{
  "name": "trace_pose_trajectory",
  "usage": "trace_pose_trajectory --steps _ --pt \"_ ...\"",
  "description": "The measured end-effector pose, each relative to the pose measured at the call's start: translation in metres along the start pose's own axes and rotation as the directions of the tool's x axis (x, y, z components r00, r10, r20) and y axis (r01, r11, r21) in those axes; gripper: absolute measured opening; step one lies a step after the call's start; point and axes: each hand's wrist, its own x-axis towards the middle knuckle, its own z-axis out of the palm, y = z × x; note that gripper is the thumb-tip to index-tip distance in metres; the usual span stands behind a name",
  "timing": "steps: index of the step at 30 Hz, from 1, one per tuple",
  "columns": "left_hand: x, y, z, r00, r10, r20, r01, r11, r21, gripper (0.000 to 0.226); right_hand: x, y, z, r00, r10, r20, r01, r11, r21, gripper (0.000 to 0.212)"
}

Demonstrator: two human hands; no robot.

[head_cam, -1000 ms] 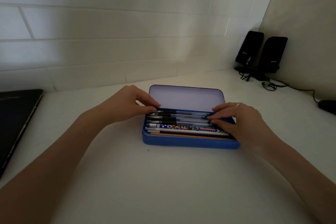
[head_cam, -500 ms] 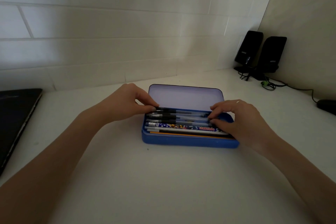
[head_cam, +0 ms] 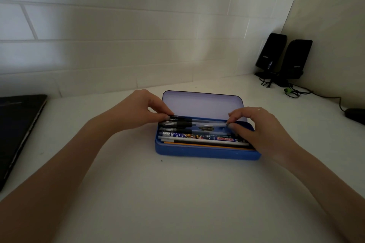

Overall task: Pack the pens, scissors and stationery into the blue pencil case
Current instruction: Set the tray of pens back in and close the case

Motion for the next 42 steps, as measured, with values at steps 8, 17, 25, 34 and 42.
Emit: trace_pose_trajectory --steps 8,17,25,34,42 --pt "0.000 0.000 -0.001 1.000 0.019 0.016 -0.019 1.000 0.013 0.016 0.001 0.005 0.010 0.993 0.048 0.111 -0.047 0.999 -0.020 0.014" --pt "0.000 0.000 -0.001 1.000 0.009 0.017 -0.009 1.000 0.015 0.016 0.001 0.003 0.015 0.991 0.066 0.116 -0.060 0.997 -0.056 0.030" --pt "-0.002 0.003 -0.004 0.996 -0.025 0.091 0.028 0.999 -0.031 0.015 0.002 0.005 0.014 0.996 0.025 0.091 -0.021 0.999 -0.049 0.024" --pt "-0.003 0.003 -0.003 0.995 -0.021 0.098 0.023 1.000 -0.015 0.020 0.002 0.003 0.006 0.998 0.054 -0.039 -0.053 0.998 0.025 0.014" --pt "-0.003 0.003 -0.003 0.995 -0.023 0.097 0.024 1.000 -0.008 0.022 0.000 -0.005 0.002 0.995 0.039 -0.093 -0.035 0.998 0.043 0.003"
